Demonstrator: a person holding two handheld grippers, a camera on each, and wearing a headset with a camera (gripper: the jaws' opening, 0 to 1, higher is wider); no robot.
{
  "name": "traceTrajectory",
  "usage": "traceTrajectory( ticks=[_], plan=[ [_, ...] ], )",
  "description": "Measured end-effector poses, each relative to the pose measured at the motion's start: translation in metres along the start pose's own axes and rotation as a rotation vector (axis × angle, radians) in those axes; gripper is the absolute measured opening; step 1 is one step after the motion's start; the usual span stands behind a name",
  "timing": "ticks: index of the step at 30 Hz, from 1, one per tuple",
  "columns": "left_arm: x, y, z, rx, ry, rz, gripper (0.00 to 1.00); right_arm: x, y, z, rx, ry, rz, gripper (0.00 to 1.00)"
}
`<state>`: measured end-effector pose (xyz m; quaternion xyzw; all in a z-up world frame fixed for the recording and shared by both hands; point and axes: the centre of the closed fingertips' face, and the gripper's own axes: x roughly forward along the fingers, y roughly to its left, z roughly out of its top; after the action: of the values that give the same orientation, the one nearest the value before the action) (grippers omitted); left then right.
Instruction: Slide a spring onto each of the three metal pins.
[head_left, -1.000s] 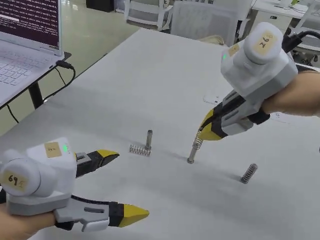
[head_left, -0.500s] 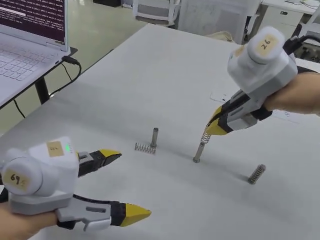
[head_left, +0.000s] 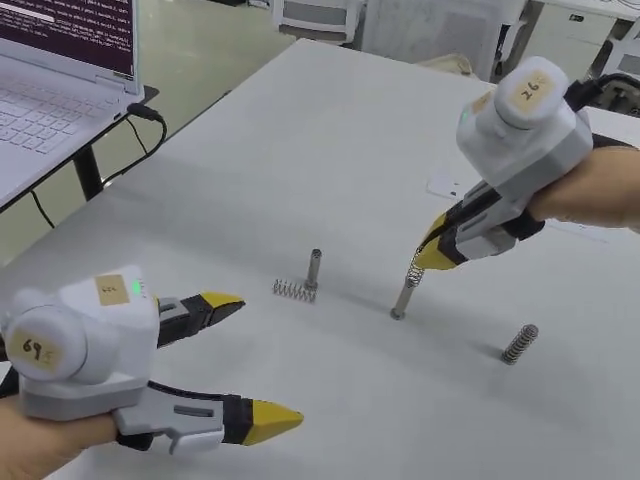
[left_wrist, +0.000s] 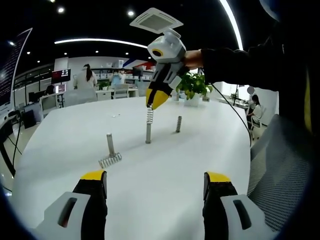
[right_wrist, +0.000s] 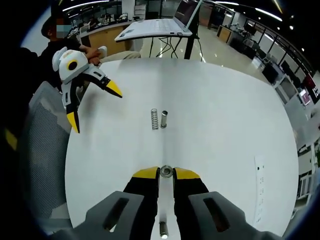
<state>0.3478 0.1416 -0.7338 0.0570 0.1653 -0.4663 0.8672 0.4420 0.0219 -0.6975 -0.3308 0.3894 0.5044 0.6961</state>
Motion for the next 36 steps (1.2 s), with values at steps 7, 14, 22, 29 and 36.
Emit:
traceTrajectory(
  ticks=[7,14,22,29,36],
  plan=[
    [0.001,-0.001,-0.001,-0.004,0.002,-0.003,0.75,0.004,-0.002,-0.002,0.006,0.002,0.003,0.08],
    [0.001,-0.001,-0.001,-0.006,0.002,-0.003,0.75,0.009,-0.004,-0.005,0.016,0.001,0.008,0.08],
    [0.001,-0.002,-0.001,-0.008,0.006,-0.003,0.74,0.019,-0.003,-0.011,0.032,0.009,0.014,0.08],
    [0.0,-0.002,-0.001,-0.009,0.006,0.0,0.73,0.027,-0.002,-0.016,0.052,0.008,0.018,0.08],
    [0.0,-0.003,-0.002,-0.012,0.011,-0.002,0.72,0.036,-0.001,-0.02,0.06,0.014,0.018,0.08]
  ],
)
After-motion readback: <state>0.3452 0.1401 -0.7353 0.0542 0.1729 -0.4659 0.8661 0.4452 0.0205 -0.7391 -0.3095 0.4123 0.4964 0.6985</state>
